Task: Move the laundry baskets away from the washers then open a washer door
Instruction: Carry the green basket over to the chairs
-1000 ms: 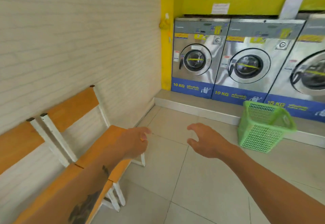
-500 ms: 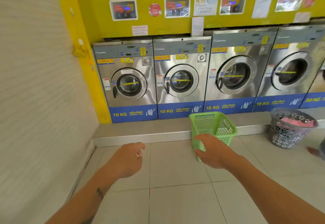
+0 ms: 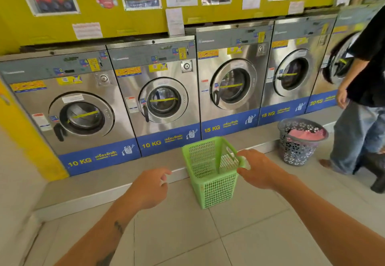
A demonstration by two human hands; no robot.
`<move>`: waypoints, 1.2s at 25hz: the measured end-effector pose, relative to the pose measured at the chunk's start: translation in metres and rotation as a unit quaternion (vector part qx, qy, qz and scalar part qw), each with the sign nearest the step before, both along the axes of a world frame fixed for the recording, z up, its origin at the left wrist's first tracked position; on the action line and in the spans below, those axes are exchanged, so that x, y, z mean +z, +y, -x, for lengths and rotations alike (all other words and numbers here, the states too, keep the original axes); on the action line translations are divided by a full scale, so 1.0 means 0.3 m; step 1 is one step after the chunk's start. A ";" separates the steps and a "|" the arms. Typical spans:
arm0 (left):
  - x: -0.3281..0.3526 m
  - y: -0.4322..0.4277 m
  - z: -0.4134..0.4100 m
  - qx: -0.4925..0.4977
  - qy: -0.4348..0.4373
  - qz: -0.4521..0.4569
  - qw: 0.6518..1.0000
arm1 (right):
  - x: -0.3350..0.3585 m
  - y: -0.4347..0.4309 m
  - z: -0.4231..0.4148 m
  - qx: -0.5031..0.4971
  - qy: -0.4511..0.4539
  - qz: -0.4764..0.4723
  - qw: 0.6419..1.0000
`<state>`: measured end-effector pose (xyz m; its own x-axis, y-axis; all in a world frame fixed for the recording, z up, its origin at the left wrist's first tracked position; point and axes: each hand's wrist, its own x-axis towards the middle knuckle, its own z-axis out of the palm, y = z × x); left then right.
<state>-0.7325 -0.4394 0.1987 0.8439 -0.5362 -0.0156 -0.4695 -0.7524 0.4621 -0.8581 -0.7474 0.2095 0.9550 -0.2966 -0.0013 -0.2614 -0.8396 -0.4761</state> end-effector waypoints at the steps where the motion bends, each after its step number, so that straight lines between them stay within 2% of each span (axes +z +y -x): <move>1: -0.004 -0.071 -0.049 0.009 -0.003 0.003 1.000 | -0.001 -0.077 -0.058 0.007 0.013 0.005 1.000; 6: -0.042 -0.364 -0.291 0.020 -0.012 0.013 1.000 | 0.012 -0.397 -0.376 0.024 0.027 0.017 0.999; 13: -0.226 -0.608 -0.766 0.043 0.003 0.030 0.999 | -0.140 -0.656 -0.864 0.041 0.061 0.032 0.997; 16: -0.339 -0.732 -0.951 0.064 0.036 0.037 0.997 | -0.213 -0.763 -1.059 0.034 0.116 0.053 0.991; 19: -0.425 -0.843 -1.113 0.065 0.069 -0.002 0.996 | -0.283 -0.874 -1.230 0.020 0.138 0.055 0.989; 23: -0.526 -0.961 -1.260 0.089 0.070 -0.044 0.993 | -0.459 -0.985 -1.413 0.039 0.196 0.056 0.978; 26: -0.635 -1.037 -1.328 0.130 0.083 -0.100 0.983 | -0.652 -1.066 -1.534 0.090 0.253 0.055 0.962; 30: -0.919 -1.099 -1.414 0.158 0.097 -0.164 0.969 | -0.968 -1.150 -1.692 0.106 0.264 0.043 0.958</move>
